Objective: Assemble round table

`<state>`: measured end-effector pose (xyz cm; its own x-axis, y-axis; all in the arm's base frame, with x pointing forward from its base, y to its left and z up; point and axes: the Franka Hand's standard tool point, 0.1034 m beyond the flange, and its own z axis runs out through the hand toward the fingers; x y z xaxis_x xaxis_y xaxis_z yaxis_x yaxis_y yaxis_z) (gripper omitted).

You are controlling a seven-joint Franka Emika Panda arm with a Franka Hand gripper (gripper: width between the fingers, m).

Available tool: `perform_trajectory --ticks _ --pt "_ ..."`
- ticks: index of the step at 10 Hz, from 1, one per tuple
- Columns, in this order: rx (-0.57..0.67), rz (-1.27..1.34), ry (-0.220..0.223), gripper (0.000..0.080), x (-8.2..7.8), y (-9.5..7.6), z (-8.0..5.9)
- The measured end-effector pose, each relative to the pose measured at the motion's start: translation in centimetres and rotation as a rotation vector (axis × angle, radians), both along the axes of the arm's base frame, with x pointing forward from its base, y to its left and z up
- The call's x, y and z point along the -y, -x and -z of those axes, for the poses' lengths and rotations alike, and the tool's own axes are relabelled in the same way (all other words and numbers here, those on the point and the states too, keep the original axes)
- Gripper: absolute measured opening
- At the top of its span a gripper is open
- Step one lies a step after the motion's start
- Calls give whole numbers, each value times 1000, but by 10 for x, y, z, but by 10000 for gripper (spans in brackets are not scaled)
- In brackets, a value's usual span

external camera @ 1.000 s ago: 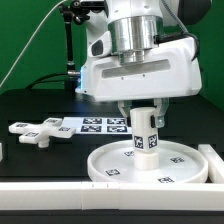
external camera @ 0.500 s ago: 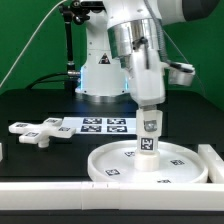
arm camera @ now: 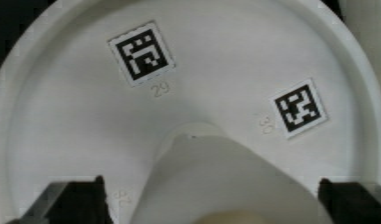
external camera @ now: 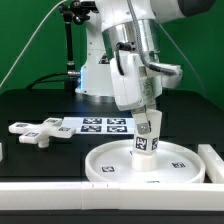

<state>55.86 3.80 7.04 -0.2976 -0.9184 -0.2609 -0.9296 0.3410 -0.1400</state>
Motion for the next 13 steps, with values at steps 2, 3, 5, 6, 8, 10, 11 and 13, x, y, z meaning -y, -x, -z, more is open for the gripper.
perform_trajectory --ticks 2,3,5,6,8,10,11,13 --pt "-7 -221 24 639 -8 1 -9" --pt "19 -304 43 648 -8 -1 -12" --pt "43 -422 67 649 -8 -1 -11" --pt "63 -519 86 649 -8 -1 -11" --pt "113 -842 148 649 -4 0 -16" --pt "168 -1166 218 649 0 -1 -16" --pt "189 -1250 235 649 3 -2 -17" --pt "206 -1332 250 649 3 -2 -16"
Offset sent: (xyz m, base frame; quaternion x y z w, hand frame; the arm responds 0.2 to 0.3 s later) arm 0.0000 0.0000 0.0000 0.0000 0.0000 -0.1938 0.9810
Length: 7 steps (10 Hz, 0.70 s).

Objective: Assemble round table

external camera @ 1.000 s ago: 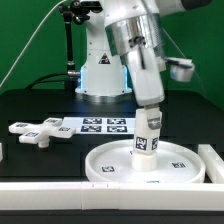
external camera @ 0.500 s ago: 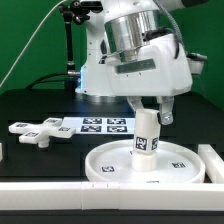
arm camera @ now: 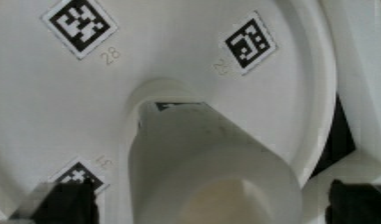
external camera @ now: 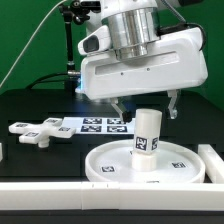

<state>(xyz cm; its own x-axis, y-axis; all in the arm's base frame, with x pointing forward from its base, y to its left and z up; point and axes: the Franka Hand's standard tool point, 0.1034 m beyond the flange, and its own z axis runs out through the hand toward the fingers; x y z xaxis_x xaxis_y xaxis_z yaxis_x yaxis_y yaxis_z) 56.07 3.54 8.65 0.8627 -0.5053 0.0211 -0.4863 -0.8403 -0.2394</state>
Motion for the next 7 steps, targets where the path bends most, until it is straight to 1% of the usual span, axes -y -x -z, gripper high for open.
perform_trajectory --ticks 1,2,3,5,7 --pt "15 -75 11 649 0 0 0" --pt "33 -178 35 649 1 0 0" --pt "58 -339 79 649 2 0 1" --pt "93 -606 142 649 -1 -4 -2" --pt "118 -753 163 649 3 -5 -3"
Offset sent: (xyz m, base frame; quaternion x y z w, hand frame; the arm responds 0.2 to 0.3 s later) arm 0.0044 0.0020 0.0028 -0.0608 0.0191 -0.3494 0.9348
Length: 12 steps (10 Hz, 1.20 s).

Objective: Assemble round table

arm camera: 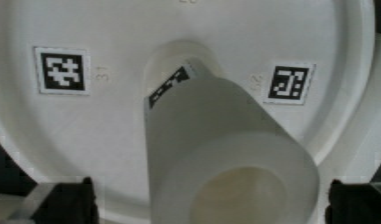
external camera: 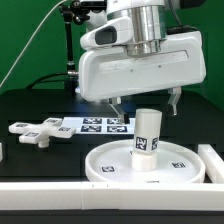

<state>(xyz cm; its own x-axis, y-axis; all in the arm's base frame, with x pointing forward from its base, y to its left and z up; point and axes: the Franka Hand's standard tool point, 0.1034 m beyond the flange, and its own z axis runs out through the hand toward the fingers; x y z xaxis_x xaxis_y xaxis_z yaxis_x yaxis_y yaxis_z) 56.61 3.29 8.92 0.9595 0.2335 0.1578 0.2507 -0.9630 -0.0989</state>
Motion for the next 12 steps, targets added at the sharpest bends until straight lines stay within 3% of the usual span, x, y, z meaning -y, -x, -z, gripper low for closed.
perform_trajectory --ticks 4,5,8,12 --pt "31 -251 49 649 2 0 0" --pt "59 -403 95 649 -2 0 1" --pt "82 -721 166 649 -5 2 6" --pt "88 -895 208 649 2 2 6"
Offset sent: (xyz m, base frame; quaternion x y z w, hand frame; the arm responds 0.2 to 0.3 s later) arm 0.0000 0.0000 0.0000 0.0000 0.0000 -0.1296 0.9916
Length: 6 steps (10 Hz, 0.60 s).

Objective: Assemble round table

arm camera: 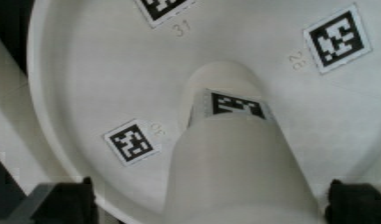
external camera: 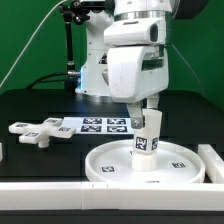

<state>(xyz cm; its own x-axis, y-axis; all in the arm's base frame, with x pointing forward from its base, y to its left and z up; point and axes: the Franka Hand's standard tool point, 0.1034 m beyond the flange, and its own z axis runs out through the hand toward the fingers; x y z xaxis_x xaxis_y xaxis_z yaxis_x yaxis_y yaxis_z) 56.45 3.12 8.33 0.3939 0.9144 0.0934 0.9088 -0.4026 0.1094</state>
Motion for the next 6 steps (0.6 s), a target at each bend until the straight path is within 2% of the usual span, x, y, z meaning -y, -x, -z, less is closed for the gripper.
perform_trajectory --ticks 4,6 --pt "4 -393 112 649 -7 0 2" --pt "0 -520 146 649 -8 0 2"
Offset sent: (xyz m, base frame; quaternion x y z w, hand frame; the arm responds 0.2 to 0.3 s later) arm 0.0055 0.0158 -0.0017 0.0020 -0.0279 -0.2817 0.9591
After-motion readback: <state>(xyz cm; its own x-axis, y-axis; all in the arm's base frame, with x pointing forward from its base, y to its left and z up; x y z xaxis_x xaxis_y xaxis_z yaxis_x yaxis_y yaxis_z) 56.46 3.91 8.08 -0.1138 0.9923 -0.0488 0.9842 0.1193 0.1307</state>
